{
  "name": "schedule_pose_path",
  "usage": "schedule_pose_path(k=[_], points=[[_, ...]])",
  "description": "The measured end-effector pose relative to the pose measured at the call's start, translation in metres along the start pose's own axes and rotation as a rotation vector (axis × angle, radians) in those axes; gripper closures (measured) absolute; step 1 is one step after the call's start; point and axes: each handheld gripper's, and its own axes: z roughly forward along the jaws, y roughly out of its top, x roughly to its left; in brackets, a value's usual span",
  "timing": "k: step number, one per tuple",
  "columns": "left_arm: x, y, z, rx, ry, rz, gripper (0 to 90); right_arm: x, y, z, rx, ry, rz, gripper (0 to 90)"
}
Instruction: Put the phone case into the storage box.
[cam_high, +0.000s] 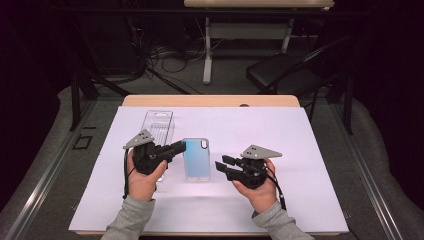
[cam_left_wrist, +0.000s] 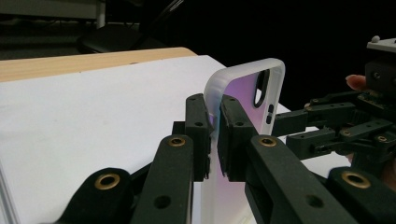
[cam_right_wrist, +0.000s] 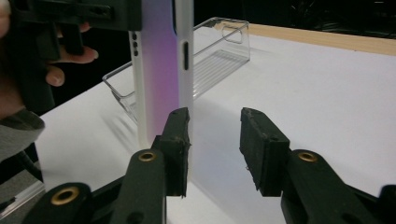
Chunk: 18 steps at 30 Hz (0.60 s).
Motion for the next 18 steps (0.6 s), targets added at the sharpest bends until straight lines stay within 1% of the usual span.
schedule_pose_path(k=[4,7,9,16,18], points=[[0.003,0.001,-0.004,-0.01,0.012,-0.002,84.0,-0.002,0.0,0.002,0.01,-0.007,-0.006,62.5],[0.006,0.003,-0.007,-0.019,0.019,-0.009,83.9,-0.002,0.0,0.002,0.016,-0.019,-0.022,63.3],[0.008,0.003,-0.01,-0.027,0.024,-0.012,83.9,-0.002,0.0,0.002,0.024,-0.015,-0.021,63.5],[0.014,0.008,-0.022,-0.059,0.049,-0.025,84.0,-0.004,0.0,0.003,0.017,-0.041,-0.057,55.3],[0.016,0.009,-0.026,-0.063,0.056,-0.028,84.0,-0.004,0.0,0.003,0.008,-0.036,-0.053,54.4]])
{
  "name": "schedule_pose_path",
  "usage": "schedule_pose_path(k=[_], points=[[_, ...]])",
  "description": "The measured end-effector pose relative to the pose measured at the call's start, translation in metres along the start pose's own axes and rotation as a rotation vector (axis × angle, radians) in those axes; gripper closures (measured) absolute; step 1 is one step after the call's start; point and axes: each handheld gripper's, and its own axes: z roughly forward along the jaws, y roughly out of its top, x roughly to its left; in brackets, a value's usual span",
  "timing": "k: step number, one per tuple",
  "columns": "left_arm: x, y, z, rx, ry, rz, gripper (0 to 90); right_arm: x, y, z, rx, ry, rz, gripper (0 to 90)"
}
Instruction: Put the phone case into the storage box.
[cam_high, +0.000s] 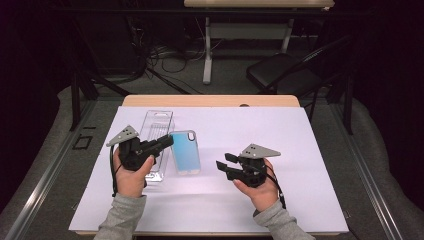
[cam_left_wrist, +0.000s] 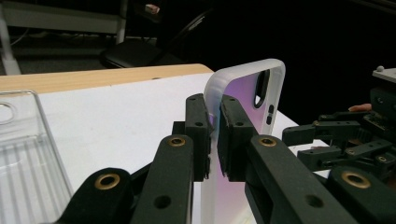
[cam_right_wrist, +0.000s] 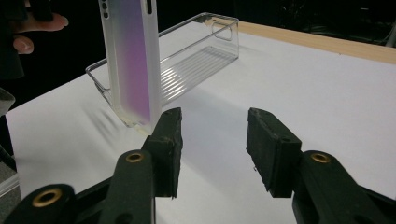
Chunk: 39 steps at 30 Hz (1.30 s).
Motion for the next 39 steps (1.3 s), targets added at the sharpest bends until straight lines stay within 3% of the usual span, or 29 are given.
schedule_pose_path(k=[6,10,16,22,39], points=[[0.005,0.003,-0.007,-0.019,0.018,-0.007,84.0,-0.002,0.0,0.0,0.0,-0.004,-0.022,50.6],[0.008,0.004,-0.01,-0.022,0.022,-0.006,84.0,-0.003,0.0,0.001,0.012,-0.008,-0.009,46.5],[0.009,0.004,-0.011,-0.021,0.026,-0.01,84.0,-0.004,0.0,0.001,0.001,-0.029,-0.002,35.4],[0.01,0.004,-0.011,-0.019,0.027,-0.011,84.0,-0.003,0.0,0.003,0.01,-0.036,-0.03,25.5],[0.014,0.005,-0.015,-0.029,0.036,-0.013,84.0,-0.007,0.0,0.002,0.004,-0.074,-0.007,14.5]])
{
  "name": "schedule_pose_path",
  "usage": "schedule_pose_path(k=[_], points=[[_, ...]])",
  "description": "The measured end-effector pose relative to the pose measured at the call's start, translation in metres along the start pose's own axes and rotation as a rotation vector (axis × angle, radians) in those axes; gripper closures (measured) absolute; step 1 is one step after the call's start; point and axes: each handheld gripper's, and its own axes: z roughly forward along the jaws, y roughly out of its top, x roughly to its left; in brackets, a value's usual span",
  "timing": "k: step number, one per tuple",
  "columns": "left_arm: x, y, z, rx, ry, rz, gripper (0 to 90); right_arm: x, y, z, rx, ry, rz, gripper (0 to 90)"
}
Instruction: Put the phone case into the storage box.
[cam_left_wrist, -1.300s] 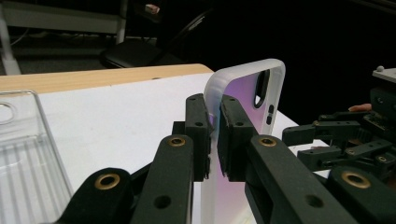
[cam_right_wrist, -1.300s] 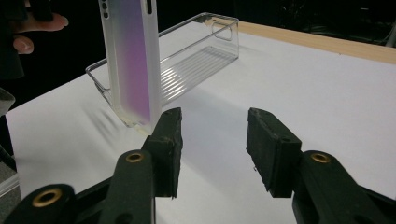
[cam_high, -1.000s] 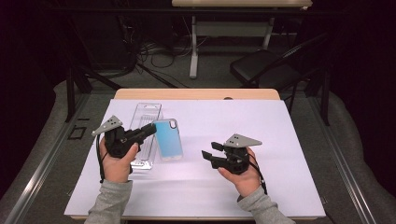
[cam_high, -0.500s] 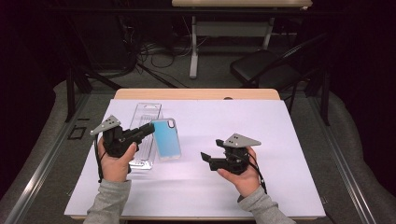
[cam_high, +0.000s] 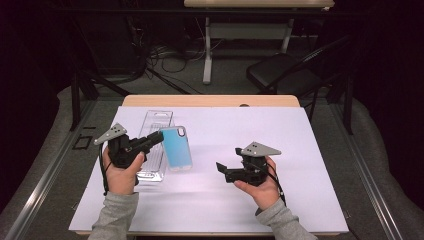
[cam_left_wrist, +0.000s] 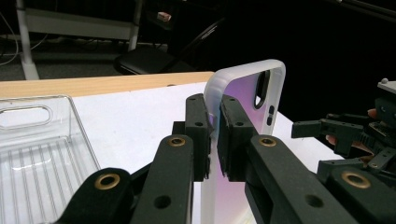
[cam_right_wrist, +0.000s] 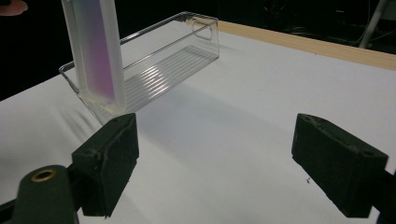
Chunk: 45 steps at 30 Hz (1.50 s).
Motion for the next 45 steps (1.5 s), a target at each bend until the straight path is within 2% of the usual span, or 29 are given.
schedule_pose_path(k=[3,10,25,33,45], points=[[0.001,0.001,-0.002,0.0,0.002,0.001,84.0,-0.001,0.0,-0.001,-0.002,-0.027,0.016,14.4],[0.003,0.002,-0.005,-0.011,0.008,0.0,84.0,-0.004,0.001,-0.005,0.002,0.0,0.041,13.8],[0.008,0.007,-0.013,-0.032,0.024,-0.006,83.9,-0.017,0.0,-0.018,-0.021,-0.04,0.07,12.2],[0.01,0.013,-0.007,-0.022,0.023,-0.01,83.9,-0.026,-0.004,-0.028,-0.009,-0.056,0.046,10.9],[0.023,0.025,-0.001,-0.001,0.032,0.001,83.9,-0.039,-0.014,-0.042,0.008,-0.091,0.014,9.0]])
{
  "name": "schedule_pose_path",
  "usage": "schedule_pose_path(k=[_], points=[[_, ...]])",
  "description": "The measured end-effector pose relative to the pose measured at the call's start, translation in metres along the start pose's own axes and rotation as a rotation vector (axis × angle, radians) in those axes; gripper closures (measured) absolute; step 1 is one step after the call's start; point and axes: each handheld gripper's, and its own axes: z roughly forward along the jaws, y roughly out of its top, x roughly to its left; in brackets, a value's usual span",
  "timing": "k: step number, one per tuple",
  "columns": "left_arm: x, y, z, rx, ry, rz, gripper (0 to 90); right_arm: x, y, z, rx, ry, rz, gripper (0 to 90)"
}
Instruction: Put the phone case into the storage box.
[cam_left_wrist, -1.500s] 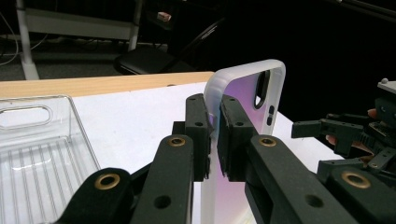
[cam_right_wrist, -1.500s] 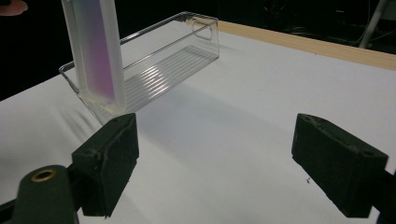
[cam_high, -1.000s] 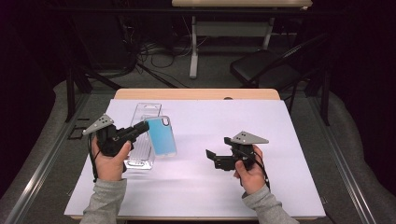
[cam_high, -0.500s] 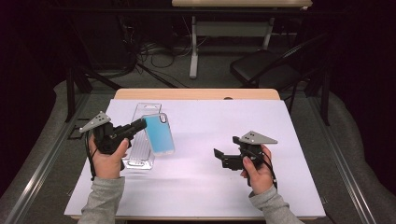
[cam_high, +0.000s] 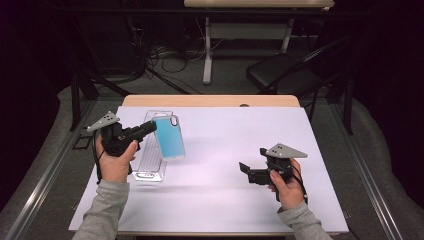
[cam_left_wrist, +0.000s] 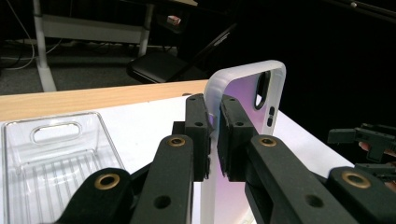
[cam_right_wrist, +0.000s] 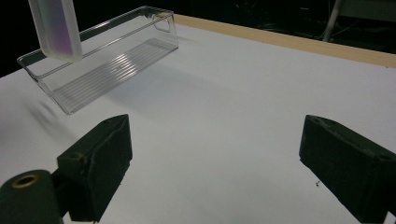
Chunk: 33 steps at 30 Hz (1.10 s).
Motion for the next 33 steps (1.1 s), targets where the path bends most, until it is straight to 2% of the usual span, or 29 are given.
schedule_pose_path(k=[10,19,33], points=[[0.011,0.013,0.0,-0.007,0.034,0.024,83.9,-0.004,-0.007,-0.002,0.001,-0.008,-0.011,9.0],[0.022,0.025,0.006,0.01,0.07,0.067,83.9,-0.008,-0.009,-0.005,-0.005,-0.018,-0.01,9.1],[0.041,0.04,0.016,0.007,0.102,0.083,83.9,-0.014,-0.014,-0.008,-0.003,-0.037,0.011,9.2]])
